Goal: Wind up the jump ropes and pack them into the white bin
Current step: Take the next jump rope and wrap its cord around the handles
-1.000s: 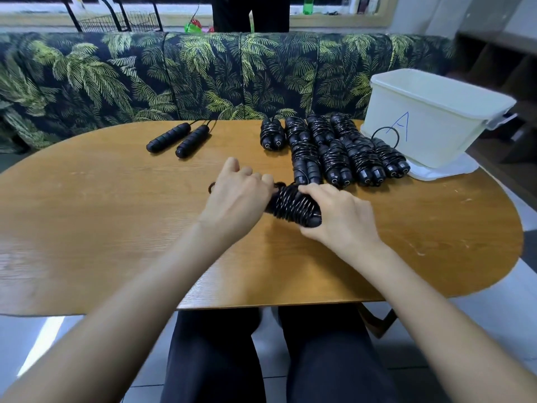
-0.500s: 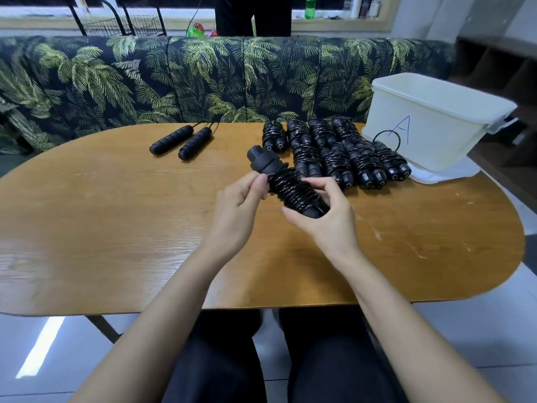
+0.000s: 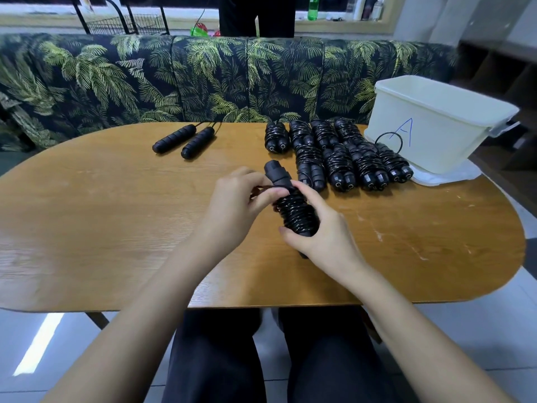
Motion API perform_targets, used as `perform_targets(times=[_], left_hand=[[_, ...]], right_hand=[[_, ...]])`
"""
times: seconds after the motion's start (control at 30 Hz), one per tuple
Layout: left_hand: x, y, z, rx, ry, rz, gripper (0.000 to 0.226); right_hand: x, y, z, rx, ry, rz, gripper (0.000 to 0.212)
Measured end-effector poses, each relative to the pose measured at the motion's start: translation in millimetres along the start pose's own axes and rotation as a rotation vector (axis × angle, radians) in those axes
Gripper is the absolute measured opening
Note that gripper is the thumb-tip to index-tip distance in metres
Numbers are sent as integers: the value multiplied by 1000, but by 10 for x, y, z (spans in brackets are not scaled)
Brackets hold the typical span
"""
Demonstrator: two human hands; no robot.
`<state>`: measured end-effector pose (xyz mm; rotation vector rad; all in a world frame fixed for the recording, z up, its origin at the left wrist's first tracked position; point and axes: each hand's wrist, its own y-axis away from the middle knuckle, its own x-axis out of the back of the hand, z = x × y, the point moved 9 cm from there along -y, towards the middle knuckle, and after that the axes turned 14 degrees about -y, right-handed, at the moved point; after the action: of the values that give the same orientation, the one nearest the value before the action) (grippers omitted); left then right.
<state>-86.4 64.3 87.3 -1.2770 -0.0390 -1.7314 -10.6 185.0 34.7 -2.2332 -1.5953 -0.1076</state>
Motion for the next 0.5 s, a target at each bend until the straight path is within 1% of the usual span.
perform_targets(times=[0.03, 0.1, 0.23, 0.3, 0.37, 0.43, 0.47, 0.5], left_hand=[[50, 23, 39, -44, -67, 87, 38], [94, 89, 99, -119, -140, 169, 42], [107, 215, 144, -221, -289, 196, 43], [109, 264, 215, -301, -417, 192, 46], [137, 299, 271, -389, -491, 208, 47], [180, 299, 264, -419, -460, 237, 43], [209, 292, 231, -394, -385, 252, 38], [246, 275, 172, -332, -265, 271, 31]], right_hand=[[10, 0, 5, 0, 8, 13, 74], [25, -10, -10, 14, 32, 23, 72], [30, -33, -106, 67, 90, 18, 71], [52, -40, -138, 83, 80, 27, 71], [110, -48, -119, 77, 95, 55, 72], [139, -43, -80, 56, 133, 59, 73], [137, -39, -57, 46, 138, 54, 72], [135, -33, -35, 40, 130, 51, 72]])
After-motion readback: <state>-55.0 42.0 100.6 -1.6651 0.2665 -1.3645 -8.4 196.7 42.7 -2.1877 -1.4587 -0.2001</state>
